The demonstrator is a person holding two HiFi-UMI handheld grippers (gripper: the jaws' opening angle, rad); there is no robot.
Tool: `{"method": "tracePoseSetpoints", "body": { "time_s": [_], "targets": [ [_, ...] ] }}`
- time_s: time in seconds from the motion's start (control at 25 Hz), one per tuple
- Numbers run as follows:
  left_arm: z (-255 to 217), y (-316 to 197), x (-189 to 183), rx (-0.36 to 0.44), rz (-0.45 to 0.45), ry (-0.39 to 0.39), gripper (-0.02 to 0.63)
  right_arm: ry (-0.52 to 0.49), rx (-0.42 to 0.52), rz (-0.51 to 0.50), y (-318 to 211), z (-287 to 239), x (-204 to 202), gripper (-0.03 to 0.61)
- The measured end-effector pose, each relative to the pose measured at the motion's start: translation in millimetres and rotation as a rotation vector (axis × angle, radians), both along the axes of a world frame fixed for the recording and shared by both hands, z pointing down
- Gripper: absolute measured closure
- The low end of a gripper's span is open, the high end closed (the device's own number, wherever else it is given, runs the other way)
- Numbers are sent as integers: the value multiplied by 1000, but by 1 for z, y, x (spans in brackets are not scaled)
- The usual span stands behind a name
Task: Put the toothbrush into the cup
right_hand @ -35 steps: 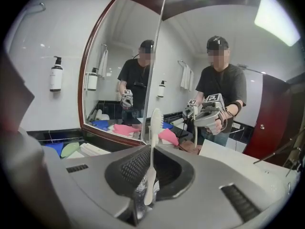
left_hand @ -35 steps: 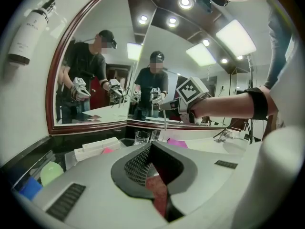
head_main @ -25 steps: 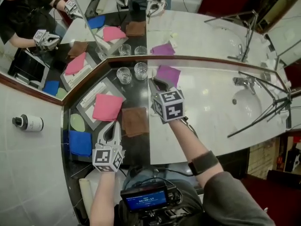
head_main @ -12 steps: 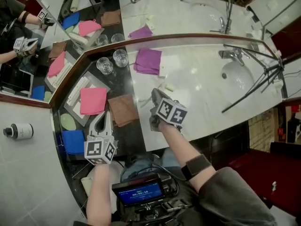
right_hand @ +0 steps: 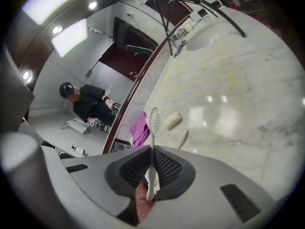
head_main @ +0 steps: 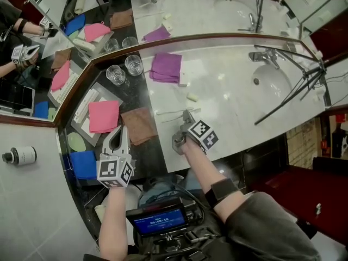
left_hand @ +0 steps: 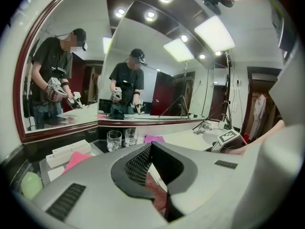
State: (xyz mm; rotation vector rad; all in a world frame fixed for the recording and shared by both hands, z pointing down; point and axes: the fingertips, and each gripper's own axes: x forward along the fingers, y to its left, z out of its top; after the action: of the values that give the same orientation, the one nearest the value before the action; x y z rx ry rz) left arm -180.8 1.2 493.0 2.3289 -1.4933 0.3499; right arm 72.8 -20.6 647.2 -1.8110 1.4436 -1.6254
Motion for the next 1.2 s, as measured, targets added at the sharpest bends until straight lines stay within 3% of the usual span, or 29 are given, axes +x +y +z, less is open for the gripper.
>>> {"method": "tracePoseSetpoints", "body": {
  "time_s": [0.16, 0.52, 1.2],
  "targets": [
    [4, -1, 2, -11, 7, -9, 614, -105, -24, 92, 6, 19, 0, 537],
    [4, -4, 5, -18, 20, -19, 614, -230, -89, 144, 17, 49, -8, 535],
    [10, -11, 2, -35, 8, -22, 614, -228, -206, 117, 26, 84, -14, 525]
  ]
}}
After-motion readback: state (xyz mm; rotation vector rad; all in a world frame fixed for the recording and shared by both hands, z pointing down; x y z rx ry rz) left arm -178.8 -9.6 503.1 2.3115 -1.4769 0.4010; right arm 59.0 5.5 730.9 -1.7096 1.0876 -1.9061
